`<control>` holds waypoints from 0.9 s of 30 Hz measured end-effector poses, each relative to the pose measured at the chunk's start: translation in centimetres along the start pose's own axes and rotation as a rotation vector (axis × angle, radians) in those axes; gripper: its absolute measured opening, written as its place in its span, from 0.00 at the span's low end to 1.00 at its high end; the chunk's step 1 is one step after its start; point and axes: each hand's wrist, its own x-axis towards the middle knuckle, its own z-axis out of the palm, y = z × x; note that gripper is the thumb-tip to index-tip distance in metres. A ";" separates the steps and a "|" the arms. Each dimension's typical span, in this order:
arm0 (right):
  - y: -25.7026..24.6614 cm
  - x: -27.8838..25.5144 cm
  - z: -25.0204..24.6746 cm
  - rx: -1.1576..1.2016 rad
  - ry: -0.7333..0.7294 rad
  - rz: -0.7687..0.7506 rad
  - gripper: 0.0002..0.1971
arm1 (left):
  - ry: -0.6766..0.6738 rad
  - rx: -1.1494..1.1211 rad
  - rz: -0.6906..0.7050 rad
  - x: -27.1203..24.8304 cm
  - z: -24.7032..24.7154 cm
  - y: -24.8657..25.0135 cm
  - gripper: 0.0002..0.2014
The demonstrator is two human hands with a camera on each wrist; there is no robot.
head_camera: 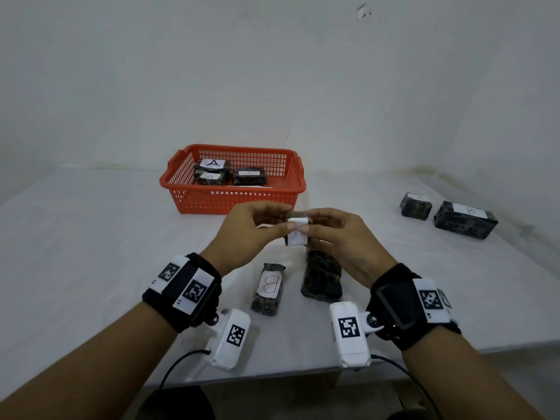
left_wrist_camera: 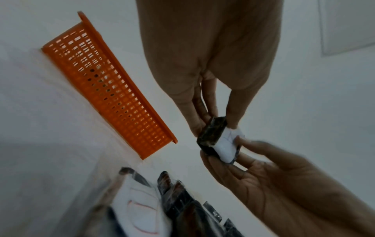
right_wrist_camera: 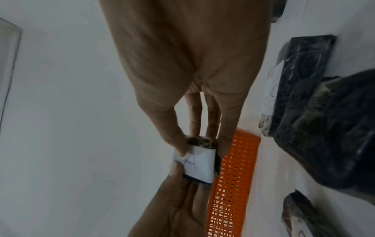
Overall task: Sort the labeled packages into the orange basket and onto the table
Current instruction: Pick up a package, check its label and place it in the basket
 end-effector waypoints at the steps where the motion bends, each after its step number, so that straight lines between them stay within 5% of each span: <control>1: -0.1 0.0 0.0 0.029 -0.005 0.027 0.18 | 0.009 0.014 0.022 0.0 0.1 -0.1 0.16; 6: -0.2 0.2 -0.3 0.020 -0.016 0.146 0.17 | -0.021 -0.019 0.036 -0.3 0.3 -0.3 0.19; 14: -0.4 0.5 -0.1 -0.024 0.053 0.028 0.07 | -0.103 -0.059 -0.149 0.0 0.2 0.3 0.14; 27: -0.3 0.5 0.4 -0.087 0.049 0.020 0.10 | -0.060 -0.104 -0.195 0.2 0.3 0.5 0.11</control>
